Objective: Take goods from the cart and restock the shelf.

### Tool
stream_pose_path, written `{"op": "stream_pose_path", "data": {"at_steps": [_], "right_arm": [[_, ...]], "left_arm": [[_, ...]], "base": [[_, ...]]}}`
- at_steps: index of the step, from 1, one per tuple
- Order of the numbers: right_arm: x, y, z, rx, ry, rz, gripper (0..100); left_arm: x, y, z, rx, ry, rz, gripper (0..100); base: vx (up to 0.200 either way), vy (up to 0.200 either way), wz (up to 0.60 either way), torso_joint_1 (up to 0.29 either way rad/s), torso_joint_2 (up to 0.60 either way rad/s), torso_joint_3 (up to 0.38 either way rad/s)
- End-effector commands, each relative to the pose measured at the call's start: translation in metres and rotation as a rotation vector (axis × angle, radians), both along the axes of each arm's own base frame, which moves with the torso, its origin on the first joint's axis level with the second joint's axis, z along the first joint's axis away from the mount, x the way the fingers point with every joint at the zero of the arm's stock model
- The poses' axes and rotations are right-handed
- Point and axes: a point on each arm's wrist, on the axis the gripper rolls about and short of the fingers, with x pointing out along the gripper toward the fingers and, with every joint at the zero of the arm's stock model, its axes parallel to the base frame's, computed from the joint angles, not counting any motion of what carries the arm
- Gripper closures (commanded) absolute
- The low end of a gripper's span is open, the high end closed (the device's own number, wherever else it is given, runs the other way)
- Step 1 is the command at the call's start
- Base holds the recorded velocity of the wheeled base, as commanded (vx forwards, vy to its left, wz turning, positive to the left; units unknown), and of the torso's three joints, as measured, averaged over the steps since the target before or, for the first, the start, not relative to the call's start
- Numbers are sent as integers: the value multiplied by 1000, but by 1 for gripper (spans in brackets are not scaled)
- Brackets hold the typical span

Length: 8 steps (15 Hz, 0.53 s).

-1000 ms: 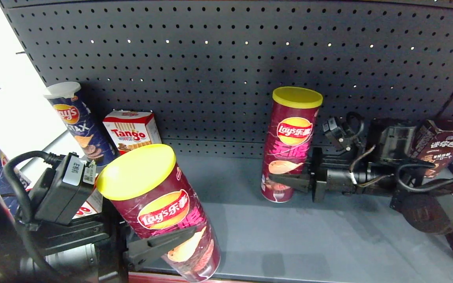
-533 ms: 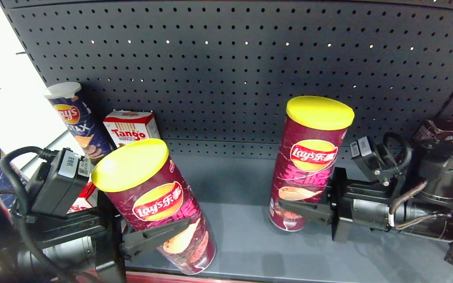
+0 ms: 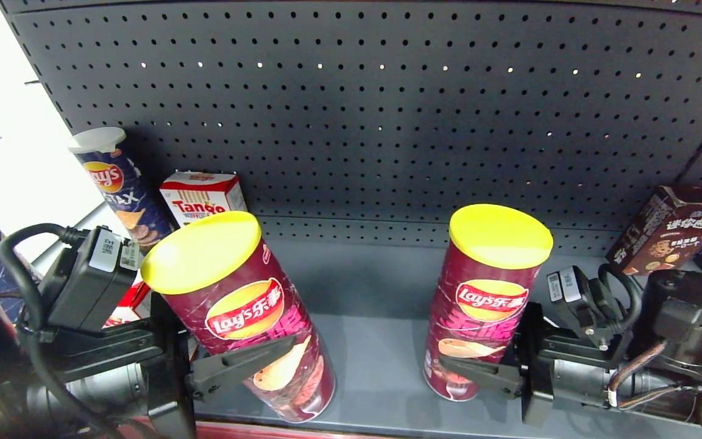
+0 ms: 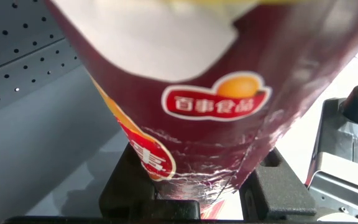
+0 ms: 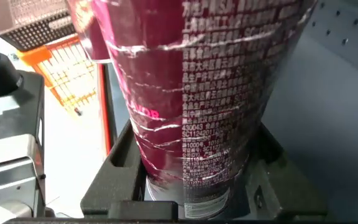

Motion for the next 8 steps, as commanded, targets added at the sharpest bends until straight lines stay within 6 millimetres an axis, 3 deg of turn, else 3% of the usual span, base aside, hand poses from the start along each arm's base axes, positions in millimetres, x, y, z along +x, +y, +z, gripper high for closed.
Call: {"op": "stream_pose_path", "data": {"at_steps": [1, 8], "right_arm": [[6, 4, -13, -21, 33, 1, 100], [14, 11, -21, -21, 46, 7, 100]], "left_arm": [[0, 0, 0, 0, 2, 0, 100], [-1, 1, -3, 6, 10, 0, 100]], "base": [[0, 0, 0, 0, 0, 0], [0, 0, 0, 0, 0, 0]]}}
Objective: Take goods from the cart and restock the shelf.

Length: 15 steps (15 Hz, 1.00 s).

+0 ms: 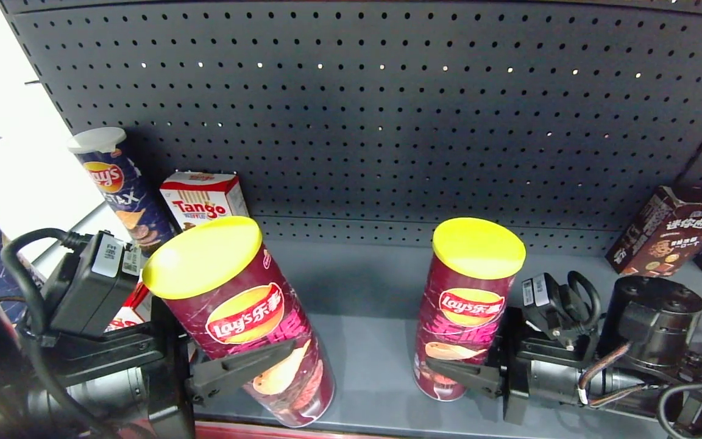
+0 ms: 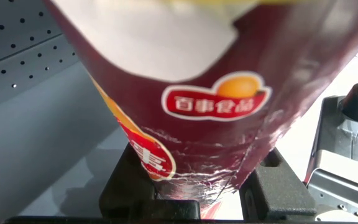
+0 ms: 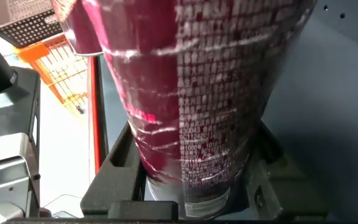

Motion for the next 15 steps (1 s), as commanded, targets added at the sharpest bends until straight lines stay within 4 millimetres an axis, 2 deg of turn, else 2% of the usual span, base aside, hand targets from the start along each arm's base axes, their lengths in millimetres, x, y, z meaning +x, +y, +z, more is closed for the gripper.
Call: {"op": "stream_pose_path", "data": {"at_steps": [1, 11, 12, 15], "right_arm": [[-1, 5, -5, -7, 16, 18, 100], [-6, 3, -4, -4, 4, 20, 100], [-6, 3, -3, -4, 3, 20, 0], [-7, 2, -1, 2, -9, 16, 0]], "left_arm": [[0, 0, 0, 1, 1, 0, 100], [0, 0, -1, 1, 2, 0, 100], [0, 0, -1, 3, 5, 0, 100], [-1, 0, -1, 4, 3, -1, 100]], "base": [[0, 0, 0, 0, 0, 0], [0, 0, 0, 0, 0, 0], [0, 0, 0, 0, 0, 0], [0, 0, 0, 0, 0, 0]]}}
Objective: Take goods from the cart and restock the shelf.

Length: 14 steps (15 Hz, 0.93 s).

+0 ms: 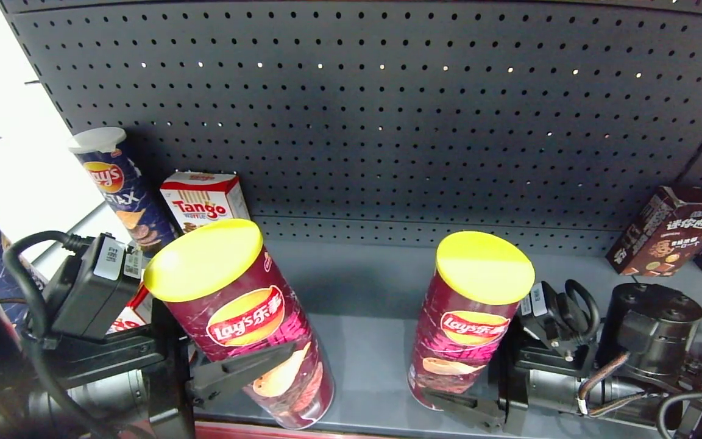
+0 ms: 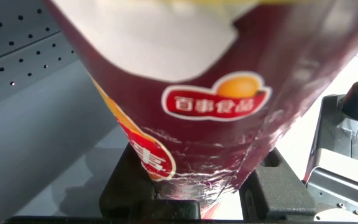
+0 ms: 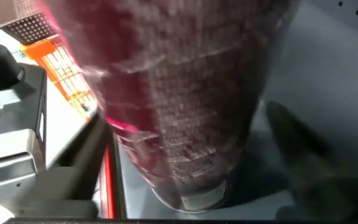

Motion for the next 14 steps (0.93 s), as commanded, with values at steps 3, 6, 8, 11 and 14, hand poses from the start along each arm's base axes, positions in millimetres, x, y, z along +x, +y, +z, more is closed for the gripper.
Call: {"op": "stream_pose_path", "data": {"at_steps": [3, 6, 8, 11, 14], "right_arm": [[-15, -15, 15, 29, -47, -20, 0], [-40, -36, 35, 74, -117, -58, 0], [-59, -48, 51, 120, -190, -64, 0], [-86, -67, 76, 176, -281, -82, 0], [-112, -91, 93, 198, -312, -272, 0]], "left_arm": [[0, 0, 0, 0, 2, -1, 100], [0, 0, -1, 2, 2, -1, 100], [-1, -1, -1, 3, 4, -4, 100], [-2, -1, -3, 6, 9, -6, 100], [-4, 0, -4, 6, 8, -6, 100]], "base": [[0, 0, 0, 0, 0, 0], [0, 0, 0, 0, 0, 0], [0, 0, 0, 0, 0, 0], [0, 0, 0, 0, 0, 0], [0, 0, 0, 0, 0, 0]]}}
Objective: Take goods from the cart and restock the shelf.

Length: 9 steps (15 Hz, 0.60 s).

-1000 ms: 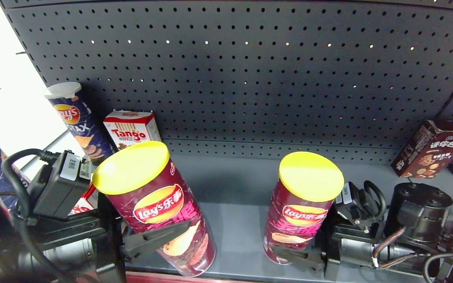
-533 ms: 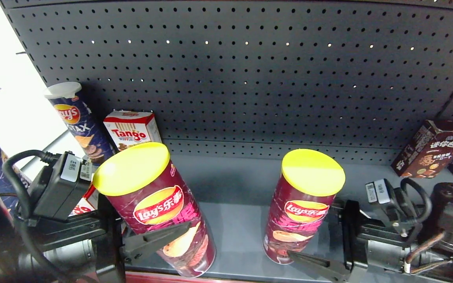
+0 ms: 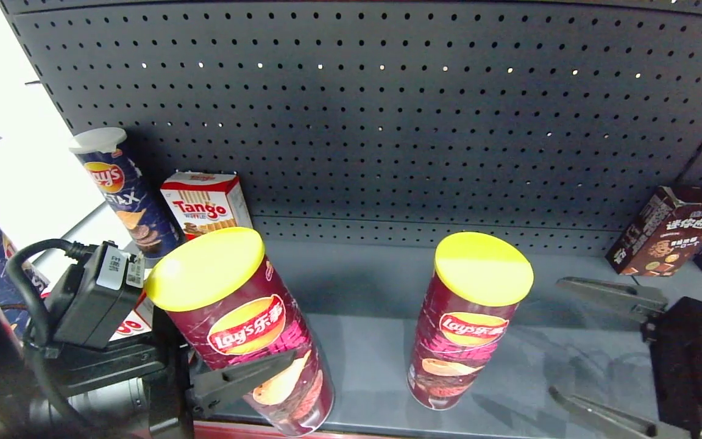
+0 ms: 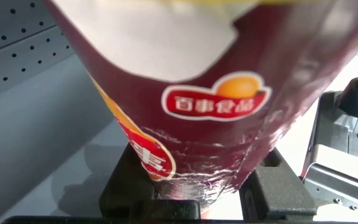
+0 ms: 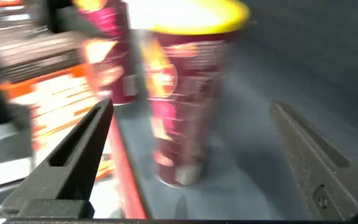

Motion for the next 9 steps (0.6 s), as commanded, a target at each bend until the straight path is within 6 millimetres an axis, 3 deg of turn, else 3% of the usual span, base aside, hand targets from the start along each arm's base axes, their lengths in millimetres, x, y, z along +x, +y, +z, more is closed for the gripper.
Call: {"op": "stream_pose_path", "data": {"at_steps": [1, 3, 4, 6, 9], "right_arm": [[-31, -28, 26, 97, -116, -215, 0], [-48, -49, 32, 140, -195, -392, 0], [-51, -50, 32, 144, -203, -393, 0], [-89, -65, 22, 147, -183, -469, 0], [-122, -78, 6, 147, -142, -572, 0]], "left_arm": [[-3, 1, 0, -2, -4, 0, 100], [-3, 2, 0, -3, -5, 0, 100], [-4, 2, 0, -2, -4, 0, 100], [-4, 1, 0, -1, -2, -5, 100], [-6, 3, -4, 6, 8, -5, 100]], "base": [[0, 0, 0, 0, 0, 0], [0, 0, 0, 0, 0, 0], [0, 0, 0, 0, 0, 0], [0, 0, 0, 0, 0, 0], [0, 0, 0, 0, 0, 0]]}}
